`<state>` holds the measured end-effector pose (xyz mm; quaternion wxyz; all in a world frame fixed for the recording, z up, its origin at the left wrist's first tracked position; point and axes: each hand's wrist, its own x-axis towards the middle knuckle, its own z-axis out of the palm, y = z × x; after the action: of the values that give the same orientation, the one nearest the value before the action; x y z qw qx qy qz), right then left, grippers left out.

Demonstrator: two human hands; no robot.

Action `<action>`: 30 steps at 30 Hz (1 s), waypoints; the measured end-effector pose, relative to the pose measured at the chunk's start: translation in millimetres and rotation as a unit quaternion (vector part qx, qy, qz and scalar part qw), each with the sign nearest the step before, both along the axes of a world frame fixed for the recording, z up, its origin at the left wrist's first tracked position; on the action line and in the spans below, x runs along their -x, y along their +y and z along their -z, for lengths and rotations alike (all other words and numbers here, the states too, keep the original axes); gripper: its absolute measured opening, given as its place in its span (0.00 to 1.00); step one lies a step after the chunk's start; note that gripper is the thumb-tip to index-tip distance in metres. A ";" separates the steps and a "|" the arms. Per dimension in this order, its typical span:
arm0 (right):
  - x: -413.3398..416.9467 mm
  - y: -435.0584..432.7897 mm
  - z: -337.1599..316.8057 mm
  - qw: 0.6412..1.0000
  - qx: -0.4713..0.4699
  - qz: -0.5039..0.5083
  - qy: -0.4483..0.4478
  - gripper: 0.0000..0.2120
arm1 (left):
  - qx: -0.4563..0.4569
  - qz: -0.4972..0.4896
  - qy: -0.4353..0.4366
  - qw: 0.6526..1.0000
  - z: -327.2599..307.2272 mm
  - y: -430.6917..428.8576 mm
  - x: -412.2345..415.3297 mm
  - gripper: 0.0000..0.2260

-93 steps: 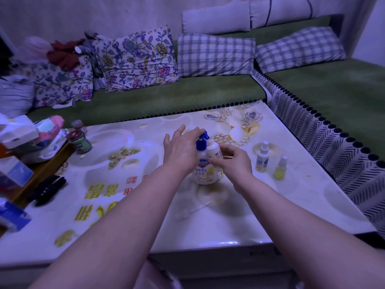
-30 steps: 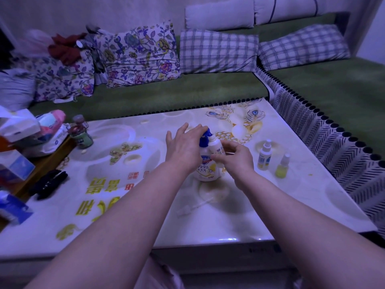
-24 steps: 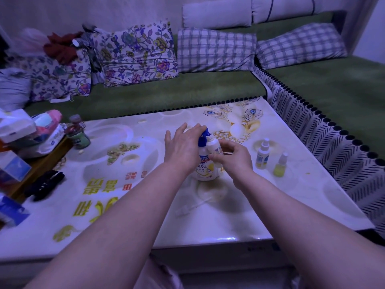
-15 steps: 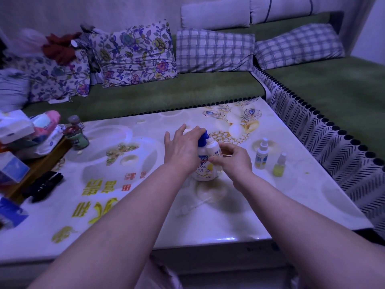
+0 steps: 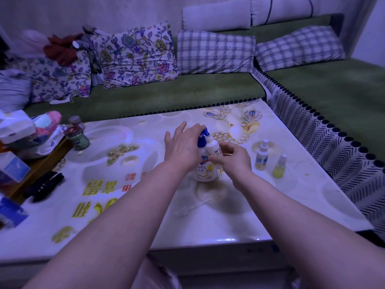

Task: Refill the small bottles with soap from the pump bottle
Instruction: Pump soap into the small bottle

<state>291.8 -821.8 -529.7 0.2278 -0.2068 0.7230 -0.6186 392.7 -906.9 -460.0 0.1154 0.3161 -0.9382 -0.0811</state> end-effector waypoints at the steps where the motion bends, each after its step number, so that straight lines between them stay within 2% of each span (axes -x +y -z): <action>1: 0.2 -0.1 0.4 1.000 0.001 0.002 0.001 0.19 | 0.002 0.000 0.001 1.000 1.5 -0.2 -0.7 0.32; 30: -2.1 -2.2 3.7 1.000 -0.014 0.002 0.001 0.19 | 0.038 0.011 -0.030 0.999 6.8 -4.0 -3.5 0.32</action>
<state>293.9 -824.0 -533.4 0.2285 -0.2032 0.7324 -0.6084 396.2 -910.9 -466.8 0.0986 0.3034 -0.9470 -0.0375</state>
